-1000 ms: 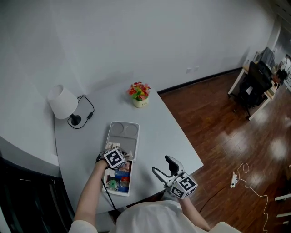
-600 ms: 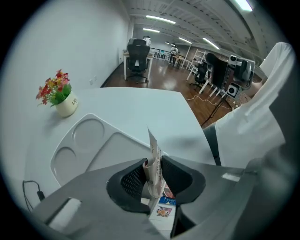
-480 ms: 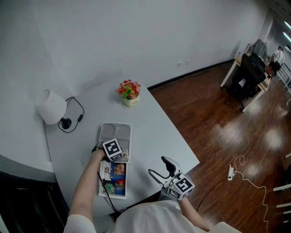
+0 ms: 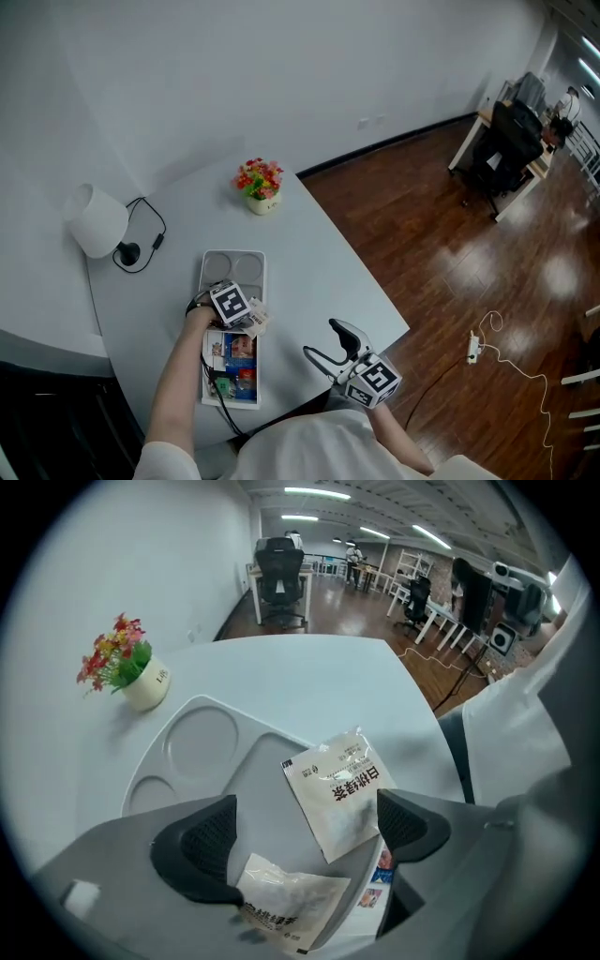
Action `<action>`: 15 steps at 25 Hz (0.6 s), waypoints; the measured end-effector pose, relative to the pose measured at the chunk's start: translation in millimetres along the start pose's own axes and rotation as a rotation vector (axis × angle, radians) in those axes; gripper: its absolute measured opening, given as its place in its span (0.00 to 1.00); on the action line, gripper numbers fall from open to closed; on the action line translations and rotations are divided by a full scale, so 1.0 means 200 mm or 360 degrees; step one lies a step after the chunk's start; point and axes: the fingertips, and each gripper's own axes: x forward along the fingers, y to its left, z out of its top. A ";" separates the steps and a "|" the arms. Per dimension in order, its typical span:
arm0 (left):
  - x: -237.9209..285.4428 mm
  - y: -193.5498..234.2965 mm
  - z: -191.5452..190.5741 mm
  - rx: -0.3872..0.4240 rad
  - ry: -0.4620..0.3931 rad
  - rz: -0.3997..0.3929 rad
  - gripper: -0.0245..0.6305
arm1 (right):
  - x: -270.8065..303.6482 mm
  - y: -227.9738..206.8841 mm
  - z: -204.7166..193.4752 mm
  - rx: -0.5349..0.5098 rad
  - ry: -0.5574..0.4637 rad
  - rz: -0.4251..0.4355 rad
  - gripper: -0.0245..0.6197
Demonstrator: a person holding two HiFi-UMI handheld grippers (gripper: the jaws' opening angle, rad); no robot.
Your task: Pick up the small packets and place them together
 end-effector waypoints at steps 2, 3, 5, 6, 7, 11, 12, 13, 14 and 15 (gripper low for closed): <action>-0.03 0.02 0.01 -0.0094 -0.0090 0.0034 0.76 | 0.00 -0.01 0.00 0.0004 0.0002 0.0002 0.59; -0.05 0.03 0.02 -0.0141 -0.0152 0.0058 0.76 | 0.00 -0.01 0.00 0.0006 0.0001 0.0005 0.59; -0.11 0.05 0.05 -0.0232 -0.0305 0.0123 0.76 | 0.00 0.00 0.00 0.0007 -0.0006 0.0013 0.59; -0.15 0.06 0.07 -0.0284 -0.0393 0.0165 0.76 | 0.01 0.00 0.00 0.0006 -0.0010 0.0018 0.59; -0.21 0.08 0.08 -0.0342 -0.0488 0.0214 0.76 | 0.01 0.01 0.01 0.0005 -0.0014 0.0024 0.59; -0.47 0.09 0.08 -0.0565 -0.0874 0.0450 0.76 | 0.06 0.04 0.04 -0.0007 -0.0034 0.0068 0.59; -0.53 0.08 0.06 -0.0612 -0.0959 0.0508 0.76 | 0.07 0.05 0.05 -0.0012 -0.0038 0.0084 0.59; -0.60 0.06 0.05 -0.0659 -0.1044 0.0562 0.76 | 0.08 0.06 0.06 -0.0017 -0.0042 0.0100 0.59; -0.67 0.03 0.02 -0.0708 -0.1128 0.0618 0.76 | 0.08 0.08 0.06 -0.0023 -0.0045 0.0116 0.59; -0.74 0.00 -0.01 -0.0759 -0.1206 0.0678 0.76 | 0.09 0.09 0.07 -0.0029 -0.0048 0.0131 0.59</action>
